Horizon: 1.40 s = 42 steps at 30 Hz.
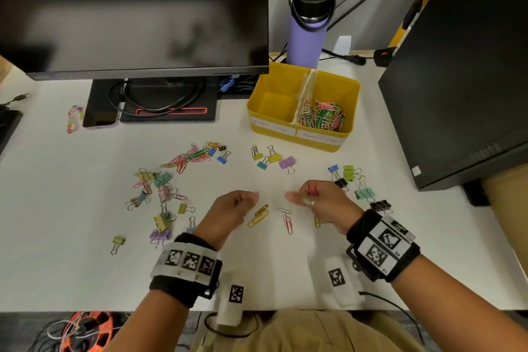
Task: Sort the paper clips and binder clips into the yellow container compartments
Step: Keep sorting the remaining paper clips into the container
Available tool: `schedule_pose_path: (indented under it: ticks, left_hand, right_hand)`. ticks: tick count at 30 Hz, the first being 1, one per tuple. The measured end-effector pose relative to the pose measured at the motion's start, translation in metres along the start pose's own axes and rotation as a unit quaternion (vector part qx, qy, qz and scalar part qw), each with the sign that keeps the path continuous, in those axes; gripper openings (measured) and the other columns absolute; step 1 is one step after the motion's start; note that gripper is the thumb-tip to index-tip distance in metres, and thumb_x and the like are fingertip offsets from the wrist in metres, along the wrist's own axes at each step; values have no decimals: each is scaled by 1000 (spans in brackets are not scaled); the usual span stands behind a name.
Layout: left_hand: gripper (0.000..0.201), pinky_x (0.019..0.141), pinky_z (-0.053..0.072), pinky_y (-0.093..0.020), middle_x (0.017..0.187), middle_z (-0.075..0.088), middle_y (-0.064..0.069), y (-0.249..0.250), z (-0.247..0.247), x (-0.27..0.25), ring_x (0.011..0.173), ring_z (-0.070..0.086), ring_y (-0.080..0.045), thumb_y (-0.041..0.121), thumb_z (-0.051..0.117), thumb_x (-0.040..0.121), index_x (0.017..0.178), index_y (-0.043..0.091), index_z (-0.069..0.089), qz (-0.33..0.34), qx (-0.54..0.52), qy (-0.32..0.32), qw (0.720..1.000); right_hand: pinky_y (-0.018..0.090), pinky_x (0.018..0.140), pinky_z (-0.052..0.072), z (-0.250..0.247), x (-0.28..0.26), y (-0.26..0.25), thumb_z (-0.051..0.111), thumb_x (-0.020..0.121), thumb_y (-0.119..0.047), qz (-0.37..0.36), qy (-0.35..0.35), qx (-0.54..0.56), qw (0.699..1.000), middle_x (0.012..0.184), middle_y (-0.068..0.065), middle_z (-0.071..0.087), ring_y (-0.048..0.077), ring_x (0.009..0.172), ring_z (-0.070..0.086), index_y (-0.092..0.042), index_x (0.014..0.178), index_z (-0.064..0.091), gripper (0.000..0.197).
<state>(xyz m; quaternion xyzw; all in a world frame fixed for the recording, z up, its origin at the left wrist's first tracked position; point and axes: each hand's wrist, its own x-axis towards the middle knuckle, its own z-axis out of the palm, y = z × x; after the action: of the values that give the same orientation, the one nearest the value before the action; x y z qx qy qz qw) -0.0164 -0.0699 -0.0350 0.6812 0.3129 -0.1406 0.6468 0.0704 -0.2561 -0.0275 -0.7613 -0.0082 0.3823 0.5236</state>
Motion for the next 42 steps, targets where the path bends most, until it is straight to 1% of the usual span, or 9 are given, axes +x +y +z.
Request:
schedule_pose_path:
  ticks: [3,7,12,19,23,28,32,35,42]
  left_hand:
    - [28,65,33,-15,76,46,7,-8,8,3,70,45,-7,30,74,75,94,14,61,130,332,60,932]
    - [36,80,38,-24,107,55,-7,-12,22,7,102,52,-21,23,71,78,107,7,57,121,433,45,892]
    - [28,90,43,-28,120,55,-13,-15,34,8,110,52,-23,20,53,92,114,3,53,107,528,31,842]
    - [28,88,42,-27,122,51,-10,-22,37,4,110,50,-21,22,39,98,121,6,42,134,616,35,775]
    - [29,89,42,-30,122,50,-10,-25,39,0,109,50,-22,23,31,100,122,7,40,155,645,31,747]
    - [22,81,40,-23,113,53,-9,-25,28,3,103,53,-22,19,41,97,112,5,48,144,526,28,838]
    - [26,55,30,-16,69,47,2,-22,14,5,64,46,-10,18,49,94,69,19,41,143,353,7,924]
    - [31,63,34,-18,66,44,2,-23,8,10,63,40,-11,16,54,91,64,22,40,112,184,-47,975]
    - [7,69,38,-18,68,51,11,-17,6,5,65,48,-2,23,46,81,85,18,49,40,-119,-219,968]
  right_hand:
    - [23,64,38,7,-4,9,79,63,-44,-63,42,-294,953,70,-7,52,12,70,51,-16,83,65,36]
    - [24,73,39,27,-7,9,73,73,-38,-95,33,-419,902,102,-1,67,20,100,59,-19,106,61,40]
    - [20,53,32,37,0,4,53,87,-10,-120,1,-450,885,93,5,67,23,95,61,-8,96,62,13]
    - [35,80,42,42,2,21,37,87,3,-152,-68,-520,838,113,17,57,29,103,52,-3,111,48,26]
    - [12,63,30,25,-2,22,37,86,4,-168,-80,-386,904,82,-2,46,8,72,39,-14,81,44,21]
    - [14,62,42,-11,-11,17,53,88,-2,-61,-72,-31,995,70,-1,58,4,61,52,-3,76,51,13]
    - [19,59,48,-30,-14,23,60,78,1,-13,-124,174,977,55,-4,60,12,56,53,-9,62,51,21]
    - [21,61,55,-34,-11,29,81,57,-14,10,-132,272,953,60,0,62,14,56,57,-13,59,60,21]
    - [23,64,56,-40,-12,38,91,46,-21,-24,-155,370,916,66,4,62,14,60,61,-12,82,68,45]
